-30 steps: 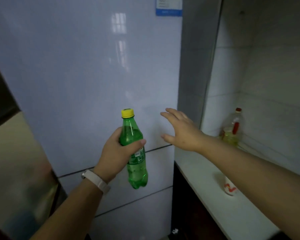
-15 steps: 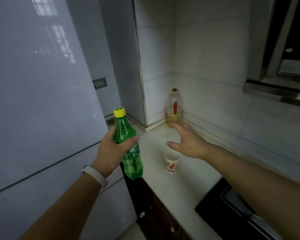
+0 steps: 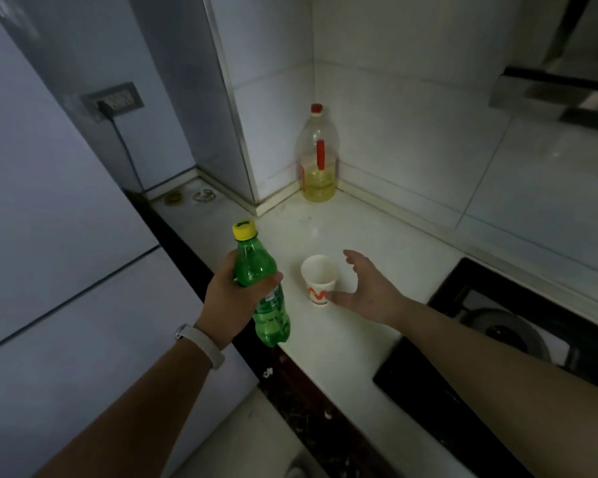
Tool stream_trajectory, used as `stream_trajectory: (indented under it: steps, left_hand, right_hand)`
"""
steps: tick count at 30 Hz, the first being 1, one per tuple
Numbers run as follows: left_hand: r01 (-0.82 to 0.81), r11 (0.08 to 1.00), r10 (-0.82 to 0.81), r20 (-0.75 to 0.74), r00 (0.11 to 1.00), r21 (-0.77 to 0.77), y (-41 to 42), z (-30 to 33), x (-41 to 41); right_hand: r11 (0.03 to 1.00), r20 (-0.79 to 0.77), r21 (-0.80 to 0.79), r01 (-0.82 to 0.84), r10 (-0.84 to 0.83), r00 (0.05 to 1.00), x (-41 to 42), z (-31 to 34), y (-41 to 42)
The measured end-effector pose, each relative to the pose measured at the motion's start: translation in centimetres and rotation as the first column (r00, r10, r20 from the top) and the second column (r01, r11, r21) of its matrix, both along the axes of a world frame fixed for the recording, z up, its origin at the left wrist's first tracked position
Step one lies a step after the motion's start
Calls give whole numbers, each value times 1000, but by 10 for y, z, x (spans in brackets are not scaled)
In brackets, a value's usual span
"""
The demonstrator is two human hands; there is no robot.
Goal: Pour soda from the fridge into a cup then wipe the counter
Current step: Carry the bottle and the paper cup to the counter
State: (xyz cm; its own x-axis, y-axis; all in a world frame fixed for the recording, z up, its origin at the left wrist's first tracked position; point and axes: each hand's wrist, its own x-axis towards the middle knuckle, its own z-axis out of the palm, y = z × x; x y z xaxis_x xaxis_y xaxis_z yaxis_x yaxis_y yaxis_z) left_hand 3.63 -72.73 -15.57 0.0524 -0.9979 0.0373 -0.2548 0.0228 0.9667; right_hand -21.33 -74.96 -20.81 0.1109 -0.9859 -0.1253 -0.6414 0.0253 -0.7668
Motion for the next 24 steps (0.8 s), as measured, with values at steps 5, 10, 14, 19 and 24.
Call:
stream_trajectory:
  steps: [5, 10, 14, 19, 24]
  left_hand:
    - [-30, 997, 32, -31, 999, 72, -37, -43, 9]
    - [11, 994, -3, -69, 998, 108, -68, -74, 16]
    - [90, 990, -86, -42, 995, 104, -89, -88, 18]
    - [167, 979, -164, -34, 986, 120, -106, -99, 17]
    - [205, 967, -201, -41, 979, 152, -117, -103, 19]
  right_hand:
    - [991, -7, 72, 108, -108, 994, 11, -47, -27]
    - [983, 138, 135, 121, -140, 980, 22, -80, -48]
    - [975, 202, 152, 165, -194, 960, 32, -99, -60]
    - [952, 225, 108, 288, -305, 925, 42, -117, -68]
    - [934, 223, 99, 343, -357, 907, 45, -109, -72]
